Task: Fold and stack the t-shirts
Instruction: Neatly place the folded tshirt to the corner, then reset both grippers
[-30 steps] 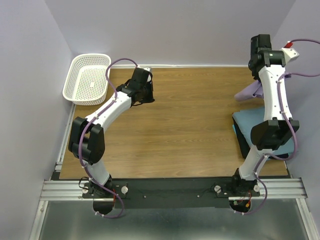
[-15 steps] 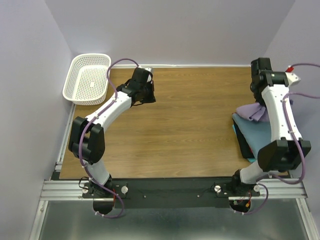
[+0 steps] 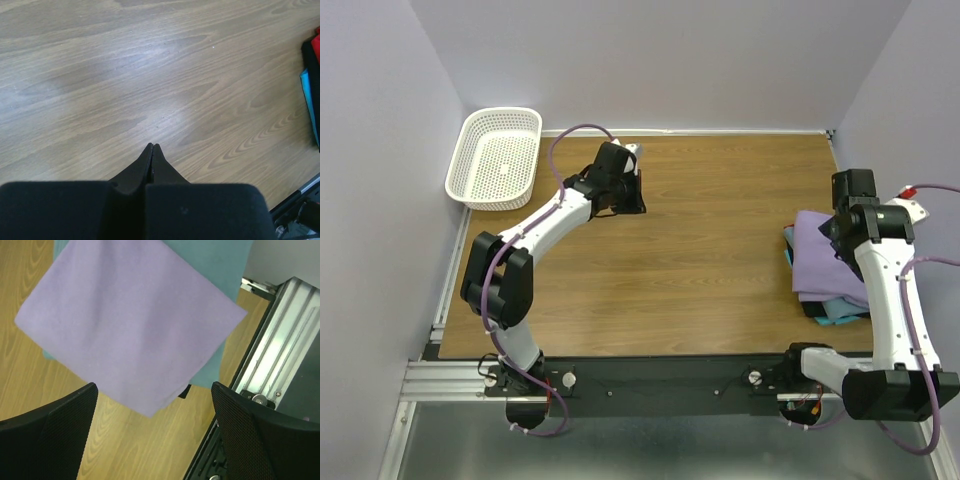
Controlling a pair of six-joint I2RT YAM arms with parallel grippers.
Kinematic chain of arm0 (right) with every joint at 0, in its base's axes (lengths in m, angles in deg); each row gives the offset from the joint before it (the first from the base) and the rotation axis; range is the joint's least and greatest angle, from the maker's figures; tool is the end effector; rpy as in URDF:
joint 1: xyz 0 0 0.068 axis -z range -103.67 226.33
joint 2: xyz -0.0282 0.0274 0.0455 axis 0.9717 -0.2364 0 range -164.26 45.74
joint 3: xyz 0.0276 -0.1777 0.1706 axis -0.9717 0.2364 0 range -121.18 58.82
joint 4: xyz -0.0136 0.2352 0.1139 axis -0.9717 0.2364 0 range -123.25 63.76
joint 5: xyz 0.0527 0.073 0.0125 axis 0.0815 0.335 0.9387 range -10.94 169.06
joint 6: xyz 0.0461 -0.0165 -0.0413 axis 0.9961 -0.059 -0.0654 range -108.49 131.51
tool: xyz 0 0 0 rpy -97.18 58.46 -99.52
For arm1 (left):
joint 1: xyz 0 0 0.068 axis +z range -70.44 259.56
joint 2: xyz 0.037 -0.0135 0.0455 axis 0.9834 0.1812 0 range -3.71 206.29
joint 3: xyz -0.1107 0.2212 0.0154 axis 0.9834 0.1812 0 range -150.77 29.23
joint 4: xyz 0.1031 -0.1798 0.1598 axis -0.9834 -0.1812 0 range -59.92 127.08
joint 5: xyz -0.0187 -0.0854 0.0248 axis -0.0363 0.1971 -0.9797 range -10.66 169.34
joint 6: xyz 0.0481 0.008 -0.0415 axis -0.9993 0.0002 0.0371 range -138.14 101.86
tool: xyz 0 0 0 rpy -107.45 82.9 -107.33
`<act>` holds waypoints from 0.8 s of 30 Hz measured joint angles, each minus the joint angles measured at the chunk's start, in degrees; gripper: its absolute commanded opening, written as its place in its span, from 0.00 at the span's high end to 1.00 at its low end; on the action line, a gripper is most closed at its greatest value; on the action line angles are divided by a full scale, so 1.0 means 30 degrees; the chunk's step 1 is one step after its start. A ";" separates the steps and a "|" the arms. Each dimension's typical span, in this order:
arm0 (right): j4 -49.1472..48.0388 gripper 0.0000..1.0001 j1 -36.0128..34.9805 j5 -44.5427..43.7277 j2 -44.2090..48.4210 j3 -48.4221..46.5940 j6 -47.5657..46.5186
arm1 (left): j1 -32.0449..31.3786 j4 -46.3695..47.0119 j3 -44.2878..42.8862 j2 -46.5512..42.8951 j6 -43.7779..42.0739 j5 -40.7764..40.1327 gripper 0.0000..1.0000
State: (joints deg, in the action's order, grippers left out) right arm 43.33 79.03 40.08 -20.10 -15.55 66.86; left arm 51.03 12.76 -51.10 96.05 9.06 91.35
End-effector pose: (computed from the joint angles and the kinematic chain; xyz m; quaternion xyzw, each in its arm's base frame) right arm 0.1965 -0.0406 0.3221 0.5046 0.7784 -0.2140 0.3061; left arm 0.3466 -0.2000 0.2384 0.0517 0.9141 -0.2676 0.3003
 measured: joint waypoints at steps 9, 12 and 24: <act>-0.4248 0.00 0.0007 0.5231 0.1698 0.1931 -0.3286 | 0.0007 0.0386 0.0350 -0.0284 -0.0066 0.0211 1.00; -0.5960 0.00 -0.0277 0.6900 0.1552 0.2339 -0.4007 | 0.0007 0.0430 0.0750 -0.1042 -0.0080 0.0131 1.00; -1.2458 0.00 -0.8947 0.7737 -0.2018 0.2040 -0.4546 | 0.0153 0.2710 0.4634 -0.8335 0.0007 -0.2208 1.00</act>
State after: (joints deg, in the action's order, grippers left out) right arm 5.96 52.19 63.29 -26.15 -9.43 53.23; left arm 51.49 20.89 -37.20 71.05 9.08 84.73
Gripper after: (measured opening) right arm 0.997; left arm 0.004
